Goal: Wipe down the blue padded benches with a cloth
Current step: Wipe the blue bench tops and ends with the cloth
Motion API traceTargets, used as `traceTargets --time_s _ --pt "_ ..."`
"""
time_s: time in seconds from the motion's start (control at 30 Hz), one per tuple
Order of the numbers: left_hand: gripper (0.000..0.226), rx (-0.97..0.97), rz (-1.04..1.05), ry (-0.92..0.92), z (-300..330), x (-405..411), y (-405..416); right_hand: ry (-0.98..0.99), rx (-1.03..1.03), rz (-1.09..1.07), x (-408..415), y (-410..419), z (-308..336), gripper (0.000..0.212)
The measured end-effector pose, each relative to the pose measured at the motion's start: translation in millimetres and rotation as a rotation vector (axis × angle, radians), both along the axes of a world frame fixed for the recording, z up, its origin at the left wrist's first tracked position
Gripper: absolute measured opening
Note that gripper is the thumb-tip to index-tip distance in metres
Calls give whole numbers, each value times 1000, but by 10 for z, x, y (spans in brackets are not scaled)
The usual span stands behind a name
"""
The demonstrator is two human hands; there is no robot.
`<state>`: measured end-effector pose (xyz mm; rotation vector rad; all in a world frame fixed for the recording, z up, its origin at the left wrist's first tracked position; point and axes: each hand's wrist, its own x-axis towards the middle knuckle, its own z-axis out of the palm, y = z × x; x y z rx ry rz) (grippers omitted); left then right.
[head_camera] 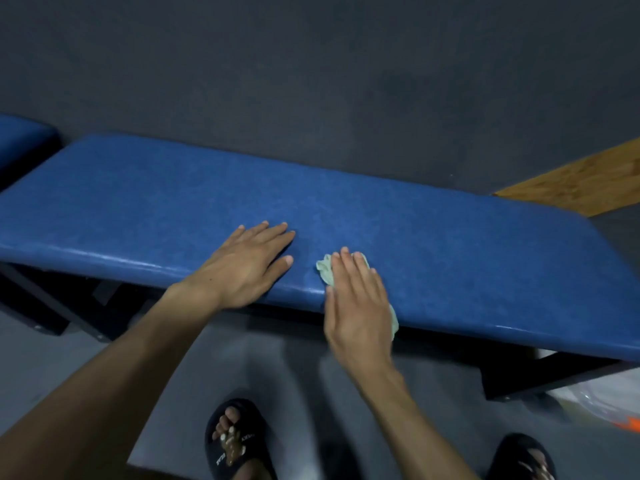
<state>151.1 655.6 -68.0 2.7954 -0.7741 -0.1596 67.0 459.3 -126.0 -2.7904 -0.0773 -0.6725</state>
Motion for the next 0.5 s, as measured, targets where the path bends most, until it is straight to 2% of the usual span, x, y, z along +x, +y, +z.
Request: traceTargets --time_s 0.1,0.23,0.37,0.5 --pt "73 -34 3 3 70 -16 21 -37 -10 80 -160 -630 -46 47" --pt "70 -66 5 14 116 -42 108 -129 100 -108 -383 -1082 -132 46" --pt "56 -83 14 0 172 -33 109 -249 196 -249 -289 -555 -286 47" --pt "63 -164 29 -22 296 1 63 -194 128 -74 29 516 -245 50"
